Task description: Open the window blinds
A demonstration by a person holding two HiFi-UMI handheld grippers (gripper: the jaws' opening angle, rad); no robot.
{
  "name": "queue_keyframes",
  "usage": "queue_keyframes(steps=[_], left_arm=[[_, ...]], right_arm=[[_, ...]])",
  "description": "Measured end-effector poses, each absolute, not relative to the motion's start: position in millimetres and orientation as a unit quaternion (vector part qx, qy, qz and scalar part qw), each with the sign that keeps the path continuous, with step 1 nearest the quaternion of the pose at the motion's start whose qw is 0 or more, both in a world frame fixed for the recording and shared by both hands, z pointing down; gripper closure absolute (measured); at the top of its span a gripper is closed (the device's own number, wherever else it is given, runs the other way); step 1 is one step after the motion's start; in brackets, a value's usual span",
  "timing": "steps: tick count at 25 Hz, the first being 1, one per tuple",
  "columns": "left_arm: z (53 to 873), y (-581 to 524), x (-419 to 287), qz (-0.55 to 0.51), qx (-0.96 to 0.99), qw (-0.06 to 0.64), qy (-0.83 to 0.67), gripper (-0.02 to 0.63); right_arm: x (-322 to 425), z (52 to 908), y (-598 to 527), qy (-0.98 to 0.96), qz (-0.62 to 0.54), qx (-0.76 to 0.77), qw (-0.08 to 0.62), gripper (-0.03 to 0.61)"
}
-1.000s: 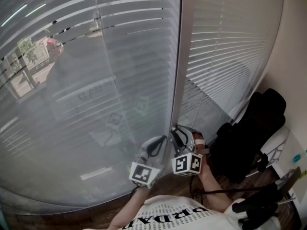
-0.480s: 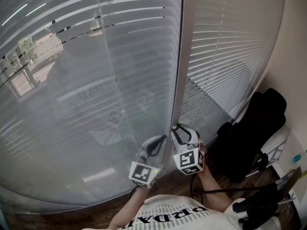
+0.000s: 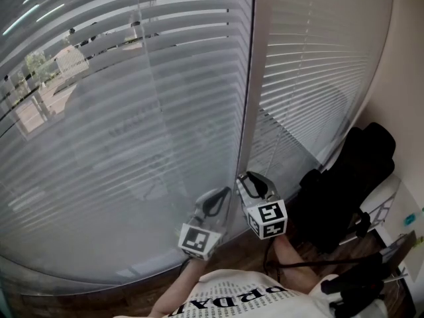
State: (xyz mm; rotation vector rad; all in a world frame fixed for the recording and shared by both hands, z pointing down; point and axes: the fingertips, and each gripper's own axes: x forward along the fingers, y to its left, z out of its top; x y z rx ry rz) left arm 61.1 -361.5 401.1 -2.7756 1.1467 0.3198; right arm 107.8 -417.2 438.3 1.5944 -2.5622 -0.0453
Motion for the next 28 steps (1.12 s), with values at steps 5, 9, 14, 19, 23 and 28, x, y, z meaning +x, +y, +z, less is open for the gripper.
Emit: queue_keyframes(steps=[5,9,14,19,23,28], left_arm=[[401,-362,59,0.107,-0.916,0.061,0.381,0.621],[402,-362,60,0.107,-0.917,0.056,0.380,0.621],[402,-363,60,0.107,-0.917,0.056,0.380,0.621],[405,-364,61,0.098,-0.919,0.059,0.377,0.621],[406,-364,62,0.095,-0.918,0.061,0.379,0.621],[402,-364,61,0.108,-0.916,0.052,0.384,0.621]], right_arm=[[108,438,-417,-0.851,0.016,0.524,0.034,0.446],[107,438,-416,-0.849,-0.010,0.526,0.045,0.445],[104,429,-409,-0.841,-0.097,0.526,0.080,0.408],[98,431,-407,-0.794,-0.255,0.501,0.230,0.397],[95,435,-409,-0.774,-0.296,0.492,0.269,0.420],[94,437,-410,-0.775,-0.295,0.493,0.262,0.445]])
